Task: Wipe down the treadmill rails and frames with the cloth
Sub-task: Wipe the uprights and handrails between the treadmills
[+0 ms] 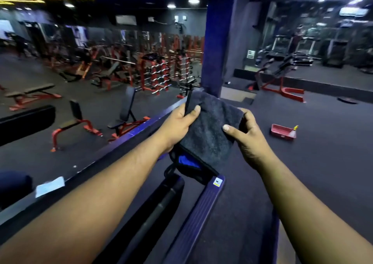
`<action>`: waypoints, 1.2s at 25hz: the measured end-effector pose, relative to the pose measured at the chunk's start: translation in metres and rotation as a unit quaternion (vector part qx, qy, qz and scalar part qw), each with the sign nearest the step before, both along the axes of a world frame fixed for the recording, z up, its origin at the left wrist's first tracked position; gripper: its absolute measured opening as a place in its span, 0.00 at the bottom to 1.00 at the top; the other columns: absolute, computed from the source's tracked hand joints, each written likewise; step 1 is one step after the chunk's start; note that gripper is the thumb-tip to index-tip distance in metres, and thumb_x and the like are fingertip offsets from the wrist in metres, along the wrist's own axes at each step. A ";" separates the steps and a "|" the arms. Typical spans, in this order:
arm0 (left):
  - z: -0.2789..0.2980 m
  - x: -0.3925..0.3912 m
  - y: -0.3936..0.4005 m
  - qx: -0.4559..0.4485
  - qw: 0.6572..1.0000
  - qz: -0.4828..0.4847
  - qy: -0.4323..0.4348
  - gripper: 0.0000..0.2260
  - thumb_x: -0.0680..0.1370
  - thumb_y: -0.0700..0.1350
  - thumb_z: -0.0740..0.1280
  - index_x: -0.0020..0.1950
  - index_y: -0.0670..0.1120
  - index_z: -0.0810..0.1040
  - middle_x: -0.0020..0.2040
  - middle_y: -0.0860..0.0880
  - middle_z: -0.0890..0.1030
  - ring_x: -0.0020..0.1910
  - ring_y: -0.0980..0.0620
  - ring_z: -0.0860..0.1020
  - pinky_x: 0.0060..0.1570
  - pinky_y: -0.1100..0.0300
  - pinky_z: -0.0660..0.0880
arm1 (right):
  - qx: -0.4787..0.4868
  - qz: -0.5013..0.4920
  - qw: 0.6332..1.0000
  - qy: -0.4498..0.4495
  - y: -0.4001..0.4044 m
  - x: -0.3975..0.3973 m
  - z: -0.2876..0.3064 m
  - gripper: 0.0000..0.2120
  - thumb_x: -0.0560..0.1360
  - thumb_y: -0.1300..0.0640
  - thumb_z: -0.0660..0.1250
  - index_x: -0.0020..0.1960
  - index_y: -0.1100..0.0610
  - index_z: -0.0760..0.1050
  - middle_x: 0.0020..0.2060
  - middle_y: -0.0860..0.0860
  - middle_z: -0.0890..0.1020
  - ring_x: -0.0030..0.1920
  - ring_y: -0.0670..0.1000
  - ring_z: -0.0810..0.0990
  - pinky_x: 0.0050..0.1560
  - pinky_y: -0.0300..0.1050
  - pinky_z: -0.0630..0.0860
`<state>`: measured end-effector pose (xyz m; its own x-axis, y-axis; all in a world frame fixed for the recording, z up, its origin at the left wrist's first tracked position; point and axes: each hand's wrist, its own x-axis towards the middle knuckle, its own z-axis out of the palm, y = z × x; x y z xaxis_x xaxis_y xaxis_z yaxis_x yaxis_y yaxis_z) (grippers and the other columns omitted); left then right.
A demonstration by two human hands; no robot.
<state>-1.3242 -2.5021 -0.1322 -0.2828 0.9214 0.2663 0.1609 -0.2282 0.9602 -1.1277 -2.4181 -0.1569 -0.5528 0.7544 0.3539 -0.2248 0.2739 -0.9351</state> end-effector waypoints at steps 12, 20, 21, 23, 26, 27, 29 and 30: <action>-0.050 -0.022 0.242 -0.098 0.938 0.095 0.318 0.18 0.82 0.57 0.61 0.46 0.43 0.78 0.42 0.47 0.82 0.44 0.45 0.80 0.47 0.47 0.75 | 0.211 -0.162 0.925 -0.271 0.234 0.011 -0.037 0.21 0.75 0.42 0.71 0.36 0.56 0.69 0.34 0.51 0.75 0.35 0.49 0.73 0.37 0.48 0.69; -0.089 -0.067 0.323 -0.238 0.926 0.224 0.190 0.18 0.82 0.57 0.62 0.41 0.46 0.76 0.40 0.47 0.82 0.41 0.45 0.80 0.41 0.52 0.74 | 0.296 -0.082 0.859 -0.410 0.346 -0.066 -0.072 0.23 0.75 0.34 0.65 0.35 0.52 0.65 0.29 0.47 0.74 0.32 0.51 0.75 0.29 0.47 0.65; -0.094 -0.077 0.330 -0.238 0.938 0.236 0.093 0.18 0.81 0.57 0.63 0.45 0.43 0.77 0.42 0.45 0.83 0.41 0.45 0.82 0.40 0.53 0.76 | 0.292 -0.065 0.864 -0.405 0.358 -0.080 -0.076 0.20 0.75 0.35 0.66 0.38 0.51 0.68 0.32 0.46 0.76 0.35 0.50 0.76 0.31 0.47 0.69; -0.107 -0.102 0.345 -0.230 0.931 0.262 -0.105 0.16 0.82 0.54 0.65 0.53 0.40 0.77 0.45 0.41 0.84 0.40 0.44 0.83 0.38 0.54 0.79 | 0.274 -0.016 0.892 -0.359 0.380 -0.110 -0.088 0.11 0.76 0.41 0.69 0.50 0.48 0.74 0.45 0.43 0.81 0.46 0.48 0.79 0.43 0.48 0.76; -0.120 -0.141 0.360 -0.206 0.902 0.268 -0.268 0.13 0.79 0.45 0.68 0.58 0.38 0.78 0.50 0.37 0.83 0.49 0.39 0.83 0.51 0.46 0.80 | 0.322 0.114 0.895 -0.288 0.392 -0.153 -0.109 0.26 0.73 0.57 0.74 0.69 0.51 0.70 0.63 0.42 0.74 0.61 0.39 0.72 0.63 0.43 0.73; -0.119 -0.150 0.362 -0.202 0.896 0.269 -0.291 0.10 0.79 0.44 0.68 0.56 0.39 0.79 0.50 0.37 0.84 0.50 0.38 0.83 0.54 0.43 0.79 | 0.313 0.156 0.896 -0.274 0.391 -0.167 -0.115 0.30 0.72 0.60 0.74 0.71 0.52 0.69 0.64 0.42 0.72 0.62 0.36 0.70 0.65 0.39 0.71; -0.112 -0.159 0.361 -0.174 0.890 0.286 -0.308 0.02 0.79 0.41 0.67 0.50 0.43 0.79 0.44 0.40 0.83 0.45 0.42 0.82 0.47 0.50 0.79 | 0.247 0.206 0.914 -0.247 0.386 -0.189 -0.121 0.30 0.73 0.60 0.73 0.71 0.51 0.67 0.65 0.41 0.72 0.62 0.33 0.70 0.63 0.31 0.69; -0.108 -0.164 0.360 -0.153 0.888 0.305 -0.308 0.02 0.79 0.39 0.67 0.50 0.45 0.77 0.42 0.42 0.81 0.42 0.44 0.80 0.41 0.54 0.78 | 0.195 0.211 0.932 -0.222 0.382 -0.201 -0.123 0.27 0.74 0.58 0.72 0.70 0.50 0.67 0.65 0.42 0.74 0.64 0.35 0.72 0.62 0.32 0.70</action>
<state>-1.4886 -2.1424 -0.2401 -0.7596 0.5484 -0.3496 -0.4133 0.0080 0.9106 -1.3284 -2.0357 -0.2798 -0.9284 0.2984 0.2213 -0.0041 0.5874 -0.8093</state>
